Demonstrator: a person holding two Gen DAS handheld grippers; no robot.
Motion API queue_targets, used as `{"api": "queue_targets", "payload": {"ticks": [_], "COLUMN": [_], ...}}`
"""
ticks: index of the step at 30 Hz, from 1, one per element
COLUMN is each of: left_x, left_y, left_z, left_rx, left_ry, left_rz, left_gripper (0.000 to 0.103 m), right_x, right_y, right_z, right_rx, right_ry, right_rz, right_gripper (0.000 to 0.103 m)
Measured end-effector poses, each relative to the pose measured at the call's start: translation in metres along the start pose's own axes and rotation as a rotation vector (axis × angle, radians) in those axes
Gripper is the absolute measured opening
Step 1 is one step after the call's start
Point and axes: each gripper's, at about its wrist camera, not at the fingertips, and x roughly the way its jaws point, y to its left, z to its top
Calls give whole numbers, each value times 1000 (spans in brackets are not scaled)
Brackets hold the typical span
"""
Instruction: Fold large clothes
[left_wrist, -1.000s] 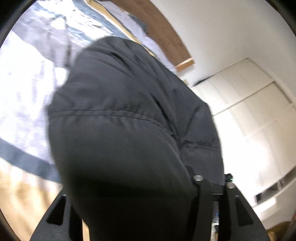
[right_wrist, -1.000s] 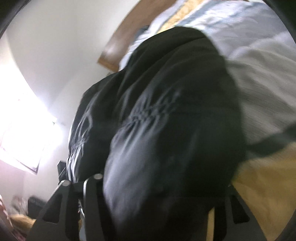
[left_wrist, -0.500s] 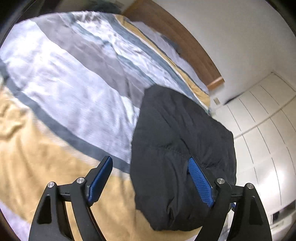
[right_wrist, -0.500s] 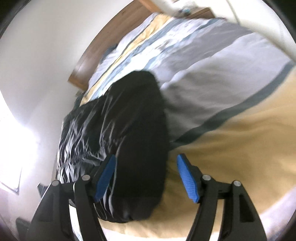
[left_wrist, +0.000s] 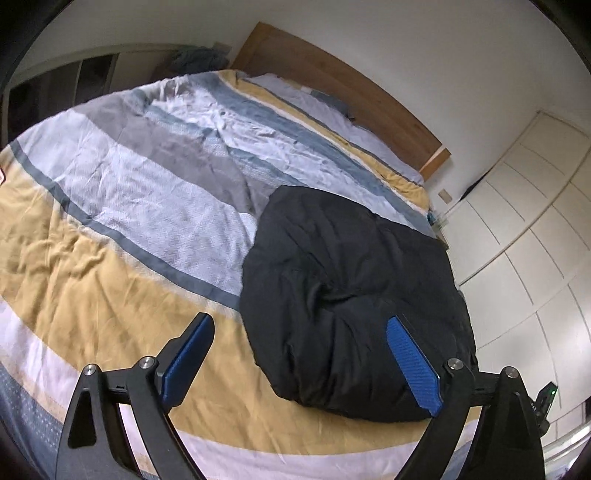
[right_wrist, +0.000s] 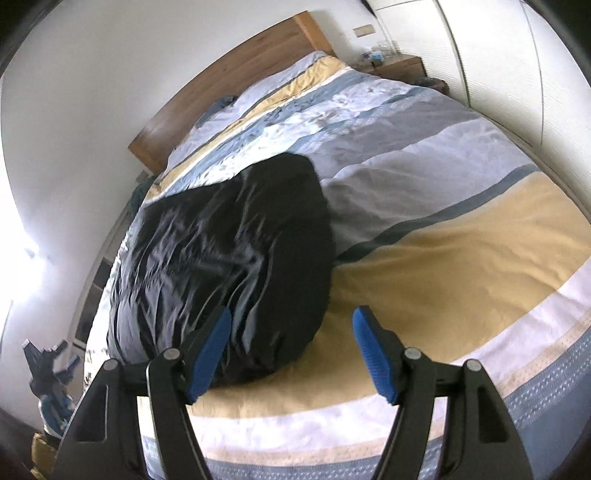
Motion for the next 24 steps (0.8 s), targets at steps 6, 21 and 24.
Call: {"api": "queue_targets", "payload": {"ticks": [6, 21, 24], "left_x": [32, 161, 182], "left_y": [-39, -137, -140], "left_z": [-8, 19, 11], "left_rx": [87, 419, 466], "left_ry": [15, -61, -60], "left_rz": [43, 131, 166], "left_gripper": [95, 95, 95], "right_x": [32, 154, 175], "right_y": [53, 195, 190], "right_z": [-7, 23, 23], "right_rx": [-95, -423, -440], "right_ry": [29, -89, -90], "right_rz": [14, 9, -14], "right_gripper": [68, 68, 68]}}
